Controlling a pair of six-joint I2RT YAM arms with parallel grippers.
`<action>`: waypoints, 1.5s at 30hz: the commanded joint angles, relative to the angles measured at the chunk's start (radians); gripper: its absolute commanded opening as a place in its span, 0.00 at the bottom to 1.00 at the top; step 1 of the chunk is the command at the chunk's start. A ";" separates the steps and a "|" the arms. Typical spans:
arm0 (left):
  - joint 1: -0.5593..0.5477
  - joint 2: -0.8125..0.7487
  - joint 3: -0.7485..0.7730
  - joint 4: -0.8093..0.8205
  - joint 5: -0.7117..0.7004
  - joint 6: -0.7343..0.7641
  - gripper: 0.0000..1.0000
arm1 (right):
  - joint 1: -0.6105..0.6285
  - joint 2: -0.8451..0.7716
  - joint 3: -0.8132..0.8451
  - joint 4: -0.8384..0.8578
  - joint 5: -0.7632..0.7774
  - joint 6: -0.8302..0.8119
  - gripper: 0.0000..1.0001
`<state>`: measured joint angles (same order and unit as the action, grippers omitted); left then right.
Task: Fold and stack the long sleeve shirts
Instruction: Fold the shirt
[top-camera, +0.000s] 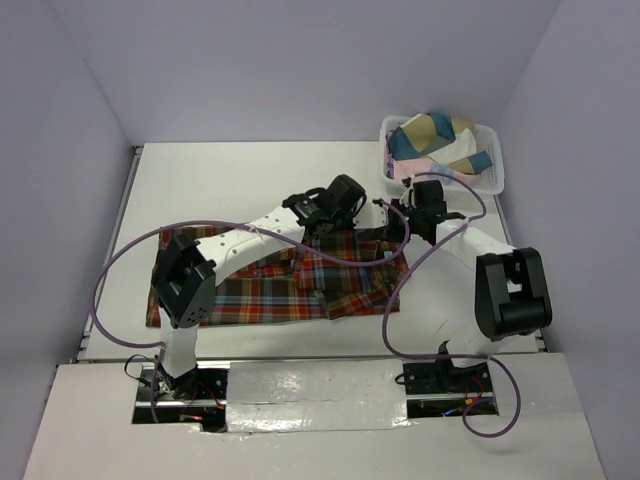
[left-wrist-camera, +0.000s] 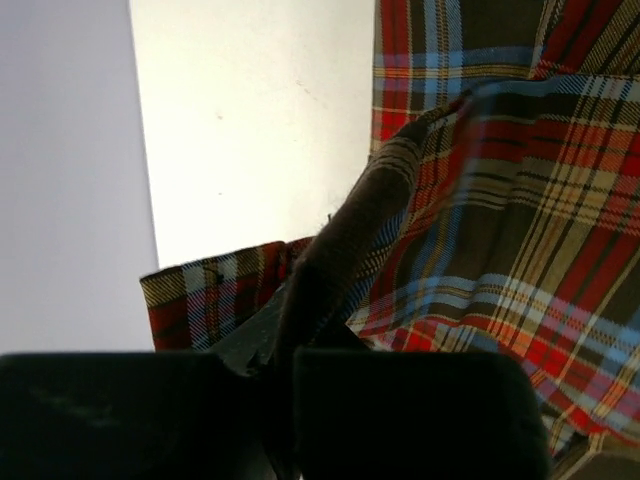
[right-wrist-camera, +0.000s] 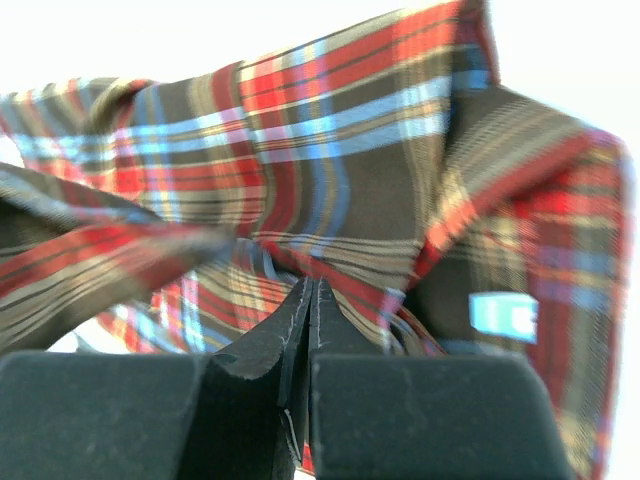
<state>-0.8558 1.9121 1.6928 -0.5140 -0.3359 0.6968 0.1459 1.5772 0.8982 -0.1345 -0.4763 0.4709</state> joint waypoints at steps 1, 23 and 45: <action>-0.005 0.019 -0.033 0.095 -0.043 -0.054 0.10 | -0.002 -0.078 0.036 -0.108 0.155 -0.003 0.02; -0.131 -0.018 -0.099 -0.282 0.429 -0.080 0.56 | -0.026 -0.304 -0.102 -0.140 0.226 -0.054 0.10; 0.824 -0.422 -0.318 -0.373 0.604 -0.413 0.74 | 0.012 -0.046 -0.032 -0.053 -0.002 -0.035 0.35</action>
<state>-0.1741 1.5761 1.4799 -0.8562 0.2512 0.3759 0.1482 1.4876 0.8162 -0.2291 -0.4255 0.4355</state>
